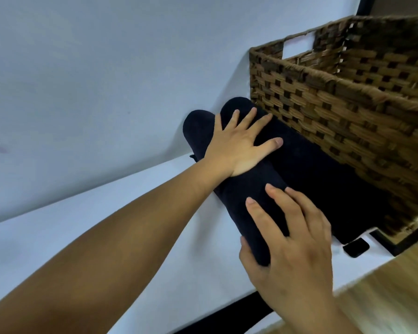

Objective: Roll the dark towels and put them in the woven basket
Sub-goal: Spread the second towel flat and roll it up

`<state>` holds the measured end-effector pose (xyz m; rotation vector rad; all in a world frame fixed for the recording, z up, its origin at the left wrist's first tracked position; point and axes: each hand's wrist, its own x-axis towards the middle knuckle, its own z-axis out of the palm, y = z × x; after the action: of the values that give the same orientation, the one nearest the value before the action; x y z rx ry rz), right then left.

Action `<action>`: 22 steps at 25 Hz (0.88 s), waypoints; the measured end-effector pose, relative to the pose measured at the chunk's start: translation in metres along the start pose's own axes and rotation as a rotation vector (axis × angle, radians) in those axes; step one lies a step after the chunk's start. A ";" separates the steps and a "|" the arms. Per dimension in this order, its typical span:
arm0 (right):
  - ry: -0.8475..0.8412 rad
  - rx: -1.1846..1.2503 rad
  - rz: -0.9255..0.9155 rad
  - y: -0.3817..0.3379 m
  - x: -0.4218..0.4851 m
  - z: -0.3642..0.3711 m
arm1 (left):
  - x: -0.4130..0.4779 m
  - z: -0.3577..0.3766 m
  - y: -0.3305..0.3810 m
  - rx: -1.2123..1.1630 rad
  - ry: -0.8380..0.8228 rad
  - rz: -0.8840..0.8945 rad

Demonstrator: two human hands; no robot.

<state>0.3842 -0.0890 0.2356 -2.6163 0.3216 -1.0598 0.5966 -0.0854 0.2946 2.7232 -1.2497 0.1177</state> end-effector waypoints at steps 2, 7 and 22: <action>-0.015 -0.030 -0.010 0.001 -0.005 -0.003 | 0.003 0.000 -0.001 -0.082 0.044 -0.234; 0.043 -0.041 0.016 0.003 -0.025 -0.004 | 0.008 -0.011 -0.005 -0.393 0.000 -0.638; -0.024 0.070 0.013 0.012 -0.045 -0.019 | -0.099 -0.002 0.016 -1.286 0.018 -0.746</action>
<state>0.3376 -0.0894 0.2158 -2.5600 0.2902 -1.0162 0.5200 -0.0210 0.2852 1.7760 -0.0481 -0.5366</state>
